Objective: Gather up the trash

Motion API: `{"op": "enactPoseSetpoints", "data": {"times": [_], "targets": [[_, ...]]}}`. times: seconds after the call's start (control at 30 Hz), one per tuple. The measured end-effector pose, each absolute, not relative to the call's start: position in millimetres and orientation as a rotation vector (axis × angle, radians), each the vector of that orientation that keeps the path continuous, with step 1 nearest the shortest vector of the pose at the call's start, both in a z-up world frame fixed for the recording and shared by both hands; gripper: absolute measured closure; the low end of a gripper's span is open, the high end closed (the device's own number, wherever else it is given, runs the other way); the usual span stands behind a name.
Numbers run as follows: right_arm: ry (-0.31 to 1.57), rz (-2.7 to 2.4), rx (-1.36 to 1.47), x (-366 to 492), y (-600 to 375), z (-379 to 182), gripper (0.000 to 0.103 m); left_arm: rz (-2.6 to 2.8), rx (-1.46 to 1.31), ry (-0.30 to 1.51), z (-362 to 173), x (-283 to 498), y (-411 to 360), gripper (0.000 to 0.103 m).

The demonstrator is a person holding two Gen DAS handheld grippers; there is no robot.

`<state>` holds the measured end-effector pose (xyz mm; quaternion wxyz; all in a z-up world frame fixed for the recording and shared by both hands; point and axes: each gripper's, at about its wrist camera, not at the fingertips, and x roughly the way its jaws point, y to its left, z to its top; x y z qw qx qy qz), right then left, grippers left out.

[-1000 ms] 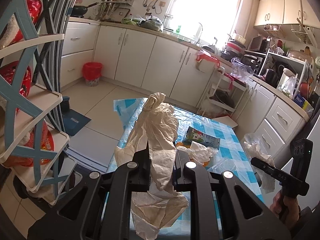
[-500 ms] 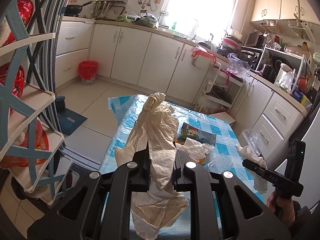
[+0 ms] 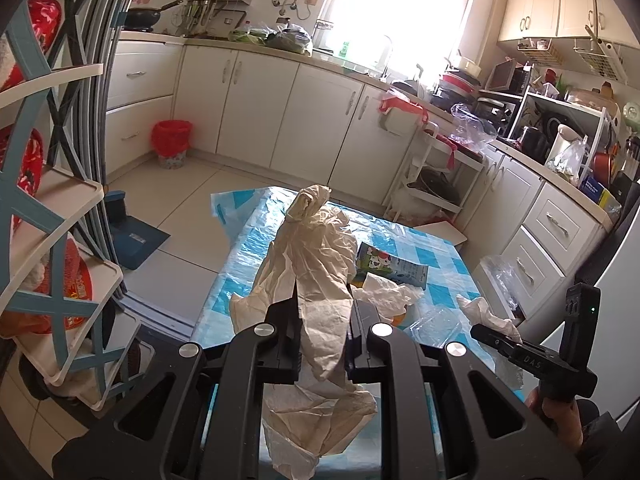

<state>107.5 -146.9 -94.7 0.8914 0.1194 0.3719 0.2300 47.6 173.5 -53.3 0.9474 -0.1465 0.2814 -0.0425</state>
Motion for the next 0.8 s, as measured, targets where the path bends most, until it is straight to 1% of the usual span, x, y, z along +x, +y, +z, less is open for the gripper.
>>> {"op": "enactPoseSetpoints", "data": {"times": [0.8], "targets": [[0.768,0.476,0.255,105.3,-148.6,-94.1,0.094,-0.088,-0.293,0.577,-53.8,48.9,171.8,0.089]]}}
